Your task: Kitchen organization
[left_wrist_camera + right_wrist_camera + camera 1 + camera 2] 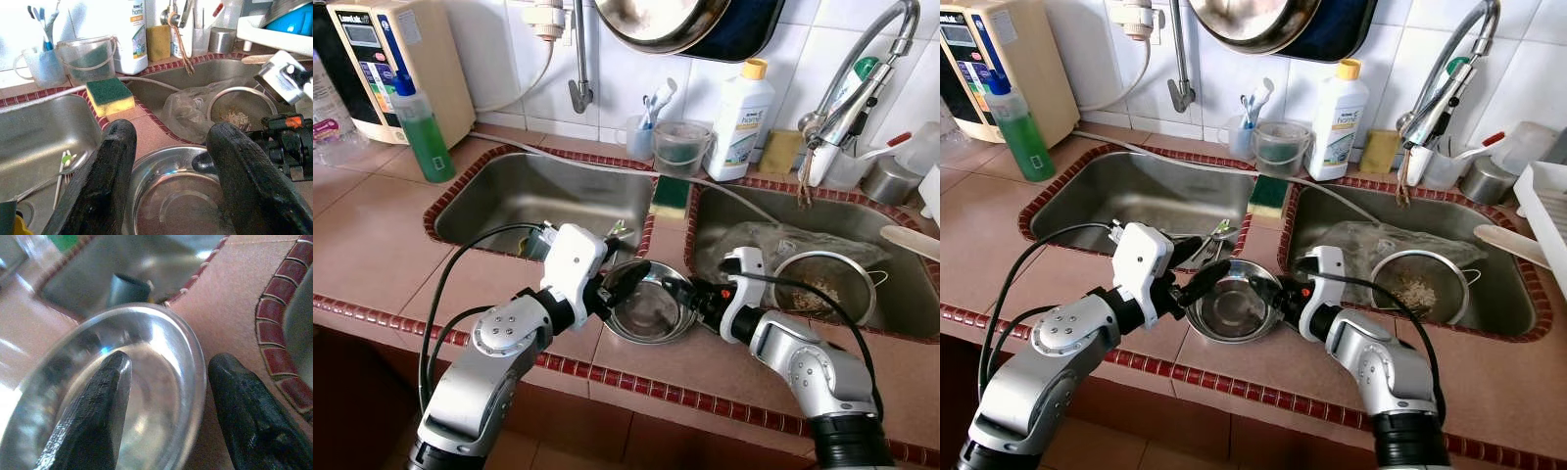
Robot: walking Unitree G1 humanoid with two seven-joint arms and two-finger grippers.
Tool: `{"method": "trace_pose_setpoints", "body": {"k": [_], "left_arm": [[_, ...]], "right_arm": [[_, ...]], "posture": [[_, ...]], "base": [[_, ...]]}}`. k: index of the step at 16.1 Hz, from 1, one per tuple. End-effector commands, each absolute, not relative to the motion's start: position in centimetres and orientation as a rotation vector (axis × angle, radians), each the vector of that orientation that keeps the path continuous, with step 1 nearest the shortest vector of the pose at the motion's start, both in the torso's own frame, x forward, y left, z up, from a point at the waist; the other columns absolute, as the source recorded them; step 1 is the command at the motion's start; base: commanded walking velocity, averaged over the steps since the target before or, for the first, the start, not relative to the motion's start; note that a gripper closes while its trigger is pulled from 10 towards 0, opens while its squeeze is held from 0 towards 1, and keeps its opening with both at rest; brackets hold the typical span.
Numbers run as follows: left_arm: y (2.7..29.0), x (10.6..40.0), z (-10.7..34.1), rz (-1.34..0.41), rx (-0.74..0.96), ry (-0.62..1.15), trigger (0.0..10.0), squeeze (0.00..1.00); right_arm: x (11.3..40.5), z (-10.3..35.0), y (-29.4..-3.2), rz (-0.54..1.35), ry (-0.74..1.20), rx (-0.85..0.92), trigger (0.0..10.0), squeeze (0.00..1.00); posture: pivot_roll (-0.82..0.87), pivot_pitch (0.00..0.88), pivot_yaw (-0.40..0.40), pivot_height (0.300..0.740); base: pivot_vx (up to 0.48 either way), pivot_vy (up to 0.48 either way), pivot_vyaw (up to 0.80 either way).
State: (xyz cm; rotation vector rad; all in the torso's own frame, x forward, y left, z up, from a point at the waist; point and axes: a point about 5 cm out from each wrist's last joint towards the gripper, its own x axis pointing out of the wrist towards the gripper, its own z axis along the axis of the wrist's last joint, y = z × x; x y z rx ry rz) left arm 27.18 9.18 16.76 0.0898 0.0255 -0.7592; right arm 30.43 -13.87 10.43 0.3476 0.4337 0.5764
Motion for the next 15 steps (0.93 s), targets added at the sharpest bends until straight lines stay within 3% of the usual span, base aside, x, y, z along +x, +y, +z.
{"method": "trace_pose_setpoints", "body": {"k": [1, 2, 11, 12, 13, 14, 15], "left_arm": [[9.22, 27.2, 17.25, -0.75, 0.092, 0.01, 10.0, 0.0], [9.23, 27.21, 17.27, -0.748, 0.088, 0.012, 10.0, 0.0], [9.17, 27.27, 17.38, -0.744, 0.073, 0.015, 10.0, 0.0], [9.2, 27.32, 17.41, -0.741, 0.071, 0.014, 10.0, 0.0], [9.22, 27.35, 17.47, -0.74, 0.069, 0.012, 10.0, 0.0], [9.2, 27.38, 17.52, -0.738, 0.068, 0.011, 10.0, 0.0], [9.16, 27.4, 17.54, -0.739, 0.067, 0.01, 10.0, 0.0]], "right_arm": [[30.35, 10.59, -13.88, 0.577, 0.42, 0.234, 0.0, 0.0], [30.25, 10.58, -13.78, 0.584, 0.418, 0.17, 0.0, 0.0], [30.04, 10.89, -13.61, 0.616, 0.399, 0.132, 0.0, 0.0], [29.92, 10.83, -13.51, 0.633, 0.403, 0.111, 1.3, 0.0], [29.89, 10.86, -13.47, 0.64, 0.405, 0.093, 4.5, 0.0], [29.84, 10.81, -13.39, 0.651, 0.415, 0.065, 10.0, 0.0], [29.89, 10.82, -13.31, 0.657, 0.411, 0.07, 10.0, 0.0]], "posture": [[-0.16, 0.0, -0.018, 0.736], [-0.16, 0.0, -0.016, 0.736], [-0.16, 0.0, -0.015, 0.736], [-0.16, 0.0, -0.015, 0.736], [-0.16, 0.0, -0.015, 0.736], [-0.16, 0.0, -0.015, 0.736], [-0.16, 0.0, -0.014, 0.736]], "base": [[0.0, 0.0, 0.0], [0.0, 0.0, 0.0], [0.0, 0.0, 0.0], [0.0, 0.0, 0.0], [0.0, 0.0, 0.0], [0.0, 0.0, 0.0], [0.0, 0.0, 0.0]]}}
